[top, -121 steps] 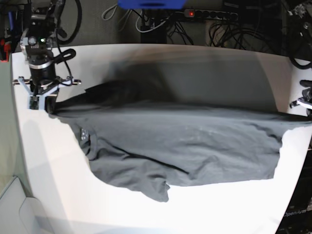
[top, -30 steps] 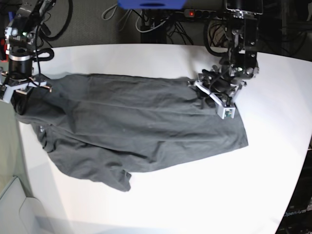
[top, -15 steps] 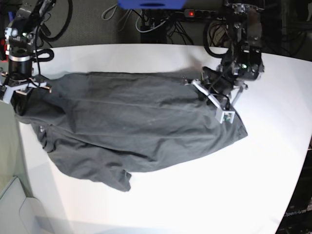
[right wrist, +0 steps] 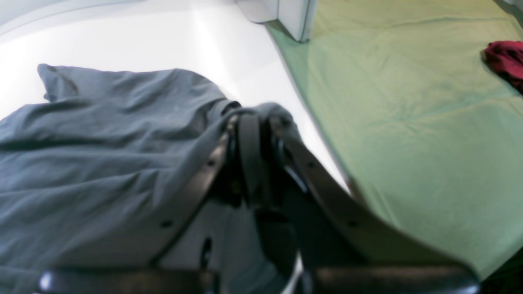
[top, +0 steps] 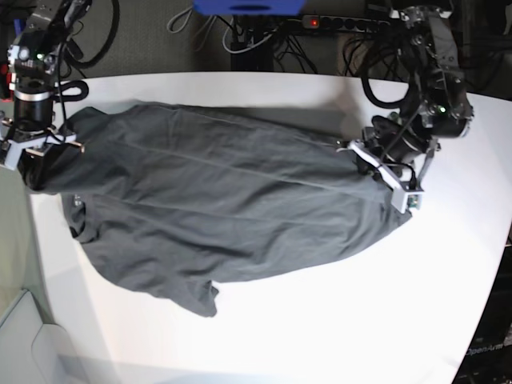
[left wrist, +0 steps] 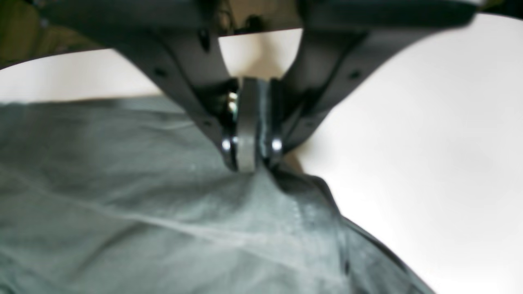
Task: Layout the t-shirt on the table in an organized manner, then fold the t-shirt properly
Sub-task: 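Lift the shirt with both grippers, stretching it between them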
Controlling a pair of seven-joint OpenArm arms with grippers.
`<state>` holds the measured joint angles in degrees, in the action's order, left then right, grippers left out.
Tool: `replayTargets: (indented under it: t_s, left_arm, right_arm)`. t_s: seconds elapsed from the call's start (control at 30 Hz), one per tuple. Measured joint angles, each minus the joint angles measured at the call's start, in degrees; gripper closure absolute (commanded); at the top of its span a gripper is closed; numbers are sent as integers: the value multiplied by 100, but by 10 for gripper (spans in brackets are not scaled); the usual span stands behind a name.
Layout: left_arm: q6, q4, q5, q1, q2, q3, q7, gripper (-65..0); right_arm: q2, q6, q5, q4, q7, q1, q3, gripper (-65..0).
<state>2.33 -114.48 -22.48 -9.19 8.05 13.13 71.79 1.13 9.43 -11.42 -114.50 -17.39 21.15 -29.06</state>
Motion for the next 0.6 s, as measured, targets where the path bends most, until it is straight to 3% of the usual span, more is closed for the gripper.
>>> replayTargets:
  t_s: [0.3,0.6]
  left_arm:
    - [-55,-28,-2085,-131,835,269,0,-2]
    - [4,-37,-2968,-131,1034,1545,4,-2]
  right_arm:
    - [160,15,-48,-4,46,-162,-94,0]
    - [175,9,-37,-28,378,-474,-291,0]
